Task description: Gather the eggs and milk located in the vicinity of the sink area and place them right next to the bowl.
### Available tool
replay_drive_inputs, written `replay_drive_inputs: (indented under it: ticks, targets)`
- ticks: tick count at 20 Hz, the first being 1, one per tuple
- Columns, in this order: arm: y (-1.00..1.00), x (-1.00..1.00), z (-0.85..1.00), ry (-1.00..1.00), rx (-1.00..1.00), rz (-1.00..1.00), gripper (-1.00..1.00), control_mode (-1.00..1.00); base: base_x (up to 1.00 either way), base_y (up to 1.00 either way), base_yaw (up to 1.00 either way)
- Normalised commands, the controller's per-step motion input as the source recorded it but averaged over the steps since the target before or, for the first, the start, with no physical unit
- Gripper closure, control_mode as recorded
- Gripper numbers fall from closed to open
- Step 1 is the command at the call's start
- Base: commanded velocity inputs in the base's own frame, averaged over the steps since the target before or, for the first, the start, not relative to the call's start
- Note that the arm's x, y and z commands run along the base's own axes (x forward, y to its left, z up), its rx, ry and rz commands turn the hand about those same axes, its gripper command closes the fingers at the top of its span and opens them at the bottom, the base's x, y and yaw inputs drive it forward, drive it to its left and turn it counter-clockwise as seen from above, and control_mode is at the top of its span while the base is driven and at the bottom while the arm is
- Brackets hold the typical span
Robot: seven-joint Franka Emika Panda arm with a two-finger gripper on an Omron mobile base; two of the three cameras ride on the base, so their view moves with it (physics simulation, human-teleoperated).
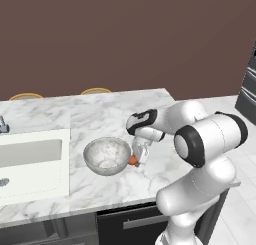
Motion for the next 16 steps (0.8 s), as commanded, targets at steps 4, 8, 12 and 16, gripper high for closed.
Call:
replay_drive_inputs:
  ticks: [4, 8, 12, 16]
  targets:
    - [-0.35, -0.17, 0.24, 0.00, 0.00, -0.04, -1.00, -1.00, 0.00, 0.00, 0.00]
    - [-0.41, -0.13, 0.25, 0.00, 0.00, -0.08, -1.00, -1.00, 0.00, 0.00, 0.00]
    - [-0.36, -0.15, 0.46, 0.00, 0.00, -0.11, -1.00, -1.00, 0.00, 0.00, 0.00]
    - [-0.23, -0.20, 0.60, 0.00, 0.00, -0.22, -1.00, -1.00, 0.00, 0.00, 0.00]
